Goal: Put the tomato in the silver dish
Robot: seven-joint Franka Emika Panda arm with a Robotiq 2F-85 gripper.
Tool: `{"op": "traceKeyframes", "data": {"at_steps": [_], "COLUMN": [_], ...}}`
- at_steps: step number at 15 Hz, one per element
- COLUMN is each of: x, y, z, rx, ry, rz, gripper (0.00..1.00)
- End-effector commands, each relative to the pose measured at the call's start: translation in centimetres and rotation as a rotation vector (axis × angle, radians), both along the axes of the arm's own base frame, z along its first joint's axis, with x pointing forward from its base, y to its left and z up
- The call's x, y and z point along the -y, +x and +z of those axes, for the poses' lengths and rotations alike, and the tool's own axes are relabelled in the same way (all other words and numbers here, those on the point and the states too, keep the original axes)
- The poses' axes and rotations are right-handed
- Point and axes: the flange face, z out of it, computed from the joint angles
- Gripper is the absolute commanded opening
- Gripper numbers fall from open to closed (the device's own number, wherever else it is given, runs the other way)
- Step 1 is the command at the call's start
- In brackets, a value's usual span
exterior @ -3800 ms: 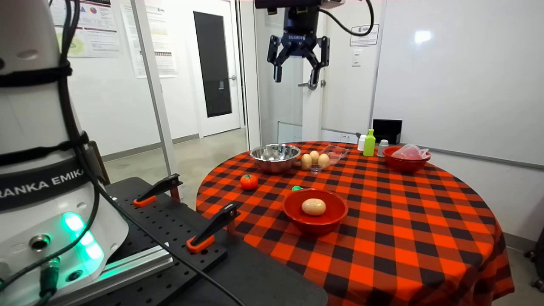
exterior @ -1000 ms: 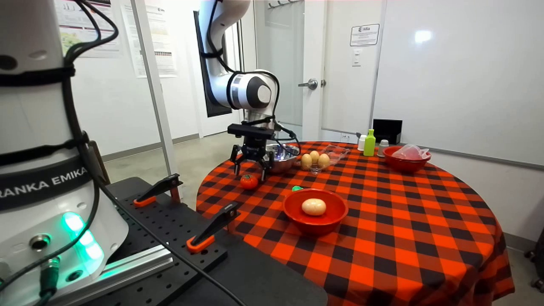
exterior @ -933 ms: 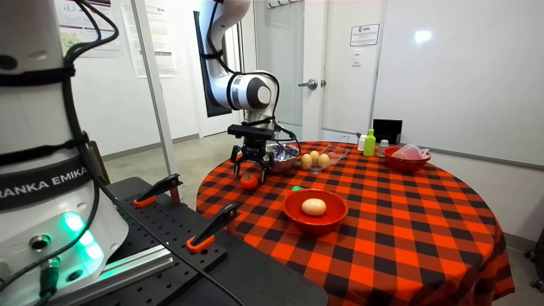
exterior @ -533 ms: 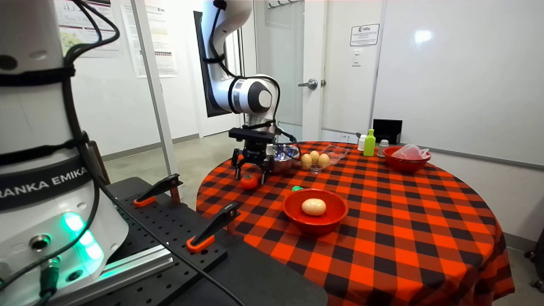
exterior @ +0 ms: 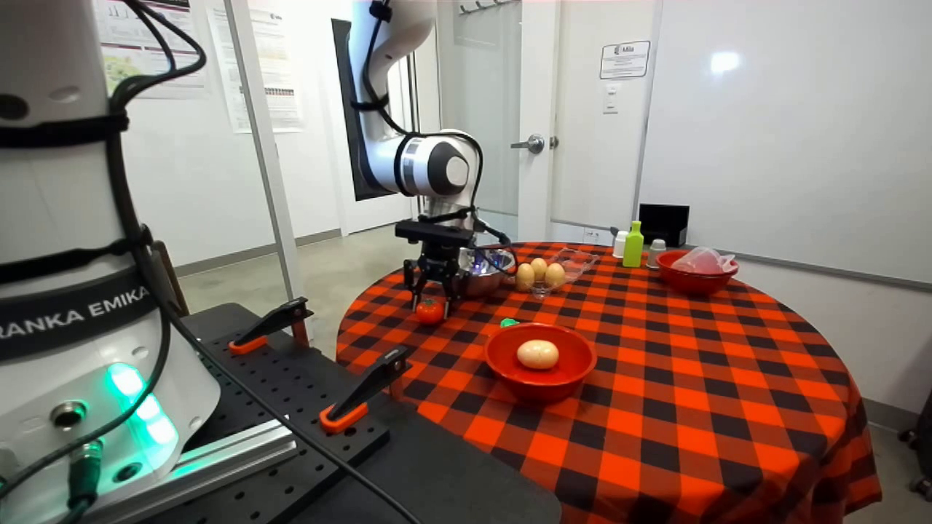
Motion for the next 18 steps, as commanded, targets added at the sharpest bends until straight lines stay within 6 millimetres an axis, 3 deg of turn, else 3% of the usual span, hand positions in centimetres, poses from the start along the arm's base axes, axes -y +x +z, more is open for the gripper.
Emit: {"op": "traceKeyframes", "data": {"at_steps": [1, 10, 15, 18], "x": [0.3, 1.8, 0.5, -0.5], "y": [0.4, 2.9, 5.1, 6.6], "z": [0.6, 6.7, 9.8, 10.6], "rx": [0.005, 0.096, 0.154, 0.178], "ry": [0.000, 0.014, 0.002, -0.004], "rz": [-0.025, -0.041, 0.000, 0.020], "gripper": [0.38, 0.38, 0.38, 0.38]}}
